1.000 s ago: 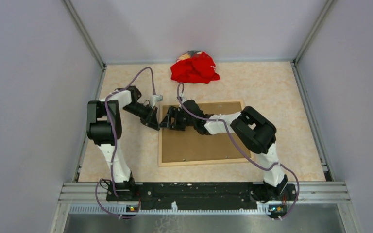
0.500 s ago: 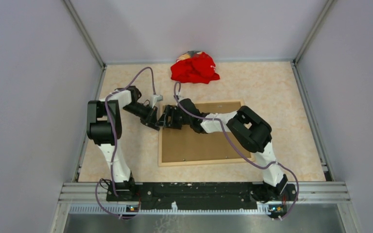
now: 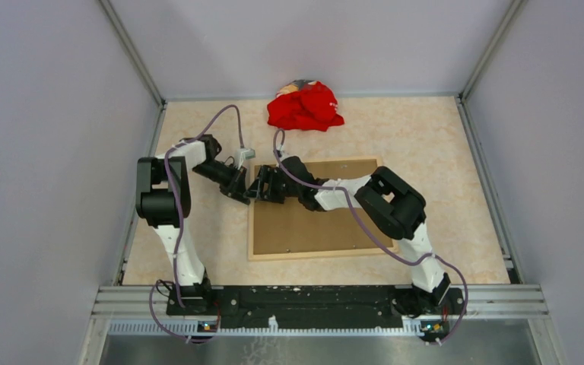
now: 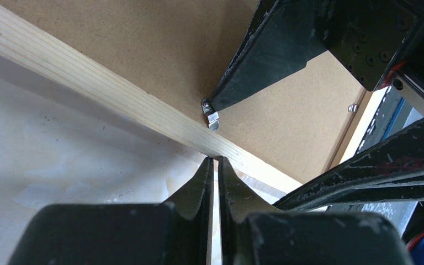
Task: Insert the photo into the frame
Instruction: Install the photo frame at the center of the board.
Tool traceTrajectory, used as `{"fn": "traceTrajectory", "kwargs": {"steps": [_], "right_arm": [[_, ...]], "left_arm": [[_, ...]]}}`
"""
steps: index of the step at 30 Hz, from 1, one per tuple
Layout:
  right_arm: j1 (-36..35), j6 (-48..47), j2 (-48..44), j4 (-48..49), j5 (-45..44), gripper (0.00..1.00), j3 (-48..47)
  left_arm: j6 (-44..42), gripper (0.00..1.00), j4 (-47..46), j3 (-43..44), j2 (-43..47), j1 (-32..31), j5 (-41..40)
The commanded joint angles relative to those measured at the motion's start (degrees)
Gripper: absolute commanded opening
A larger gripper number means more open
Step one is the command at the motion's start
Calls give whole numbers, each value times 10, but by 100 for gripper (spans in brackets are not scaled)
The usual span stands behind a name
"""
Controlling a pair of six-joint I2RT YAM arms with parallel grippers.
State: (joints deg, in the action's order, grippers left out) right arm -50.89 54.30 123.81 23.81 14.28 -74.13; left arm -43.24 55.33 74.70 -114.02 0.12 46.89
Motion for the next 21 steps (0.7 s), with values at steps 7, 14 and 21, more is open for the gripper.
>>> {"fn": "traceTrajectory", "kwargs": {"steps": [7,14,21], "right_arm": [[-20,-3,-24,-48,-14,69,14],[-21,1,-40,-47,-22,69,35],[-24,2,-25,-50,-22,69,10]], "left_arm": [[-26,10,-24,4,-15,-5,-17],[-26,10,-24,4,-17,-6,-15],[-27,10,-24,1,-15,-5,-15]]}}
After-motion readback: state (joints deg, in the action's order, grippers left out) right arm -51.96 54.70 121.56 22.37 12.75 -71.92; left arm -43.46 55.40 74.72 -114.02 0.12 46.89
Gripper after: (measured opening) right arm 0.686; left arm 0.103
